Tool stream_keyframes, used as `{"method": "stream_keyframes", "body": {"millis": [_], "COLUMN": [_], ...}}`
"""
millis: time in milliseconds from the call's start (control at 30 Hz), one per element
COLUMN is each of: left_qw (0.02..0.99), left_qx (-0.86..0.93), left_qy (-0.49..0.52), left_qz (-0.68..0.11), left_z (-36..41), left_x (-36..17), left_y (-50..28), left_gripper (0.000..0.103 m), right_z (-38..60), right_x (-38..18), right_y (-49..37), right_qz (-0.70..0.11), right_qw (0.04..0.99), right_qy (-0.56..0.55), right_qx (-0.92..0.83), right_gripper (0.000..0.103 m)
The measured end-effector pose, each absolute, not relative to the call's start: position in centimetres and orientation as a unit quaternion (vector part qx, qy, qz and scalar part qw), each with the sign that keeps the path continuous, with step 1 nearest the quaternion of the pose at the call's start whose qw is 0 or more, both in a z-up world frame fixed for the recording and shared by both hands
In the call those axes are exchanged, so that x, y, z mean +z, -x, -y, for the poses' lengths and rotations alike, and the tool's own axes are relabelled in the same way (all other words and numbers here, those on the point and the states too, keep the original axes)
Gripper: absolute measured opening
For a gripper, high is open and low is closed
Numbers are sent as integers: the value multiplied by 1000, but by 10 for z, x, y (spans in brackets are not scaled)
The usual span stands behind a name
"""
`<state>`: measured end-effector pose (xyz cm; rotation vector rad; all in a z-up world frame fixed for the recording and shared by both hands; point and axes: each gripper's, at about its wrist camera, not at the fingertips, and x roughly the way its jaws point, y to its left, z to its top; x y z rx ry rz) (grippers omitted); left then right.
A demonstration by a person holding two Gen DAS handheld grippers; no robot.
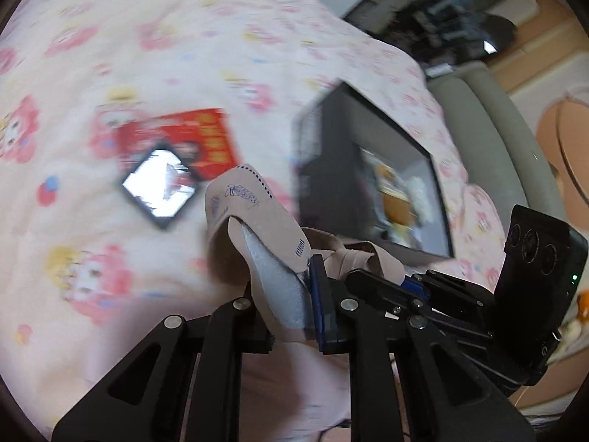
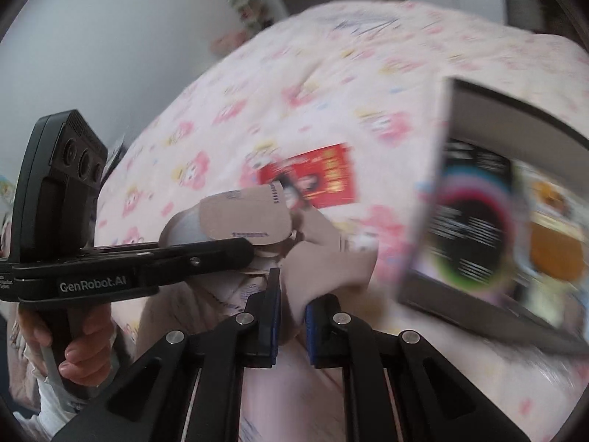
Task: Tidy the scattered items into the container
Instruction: 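Move the left tool to the beige cloth and grasp it, then lift the beige cloth off the blanket with the left tool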
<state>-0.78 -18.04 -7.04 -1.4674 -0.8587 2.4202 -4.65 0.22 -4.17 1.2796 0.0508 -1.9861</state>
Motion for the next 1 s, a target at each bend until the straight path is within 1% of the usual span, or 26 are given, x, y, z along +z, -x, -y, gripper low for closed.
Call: {"method": "stream_keyframes", "body": {"millis": [200, 267, 333, 433, 500, 600, 633, 667, 733, 767, 800, 867, 933, 967, 1000], "left_qw": [168, 187, 204, 185, 153, 109, 93, 78, 53, 48, 47, 53, 65, 65, 64], "left_qx": [814, 820, 827, 829, 816, 790, 785, 783, 788, 792, 794, 795, 791, 786, 783], "left_qy": [492, 480, 464, 473, 509, 561, 573, 578, 572, 566, 559, 553, 556, 563, 569], "left_qz": [259, 247, 242, 234, 230, 221, 218, 217, 221, 225, 233, 245, 248, 247, 243], "left_z": [89, 64, 48, 37, 38, 43, 46, 50, 60, 65, 71, 77, 77, 76, 75], "left_x": [-57, -46, -34, -38, -59, -94, -103, -107, -109, -108, -106, -107, -113, -119, -125], "left_y": [22, 23, 21, 24, 31, 34, 33, 31, 28, 27, 28, 31, 37, 41, 44], "left_gripper": [12, 11, 10, 10, 10, 12, 18, 22, 28, 33, 36, 44, 50, 50, 50], "right_z": [-111, -143, -168, -192, -193, -188, -189, -190, -197, -200, -203, -204, -201, -197, -191], "right_x": [-38, -31, -19, -14, -36, -79, -89, -97, -104, -104, -104, -101, -104, -108, -116], "right_y": [35, 30, 23, 22, 31, 41, 42, 43, 45, 48, 51, 60, 71, 78, 85], "right_qz": [24, 37, 53, 83, 79, 75, 78, 79, 82, 86, 91, 101, 114, 117, 115], "right_qw": [302, 276, 270, 278, 266, 240, 232, 225, 215, 209, 206, 206, 216, 218, 218], "right_qy": [-512, -503, -483, -471, -512, -579, -593, -604, -610, -608, -605, -597, -588, -589, -595], "right_qx": [-804, -818, -831, -833, -813, -776, -767, -760, -758, -761, -763, -769, -771, -769, -765], "right_gripper": [9, 9, 9, 9, 15, 16, 16, 18, 26, 35, 42, 44, 51, 59, 60]}}
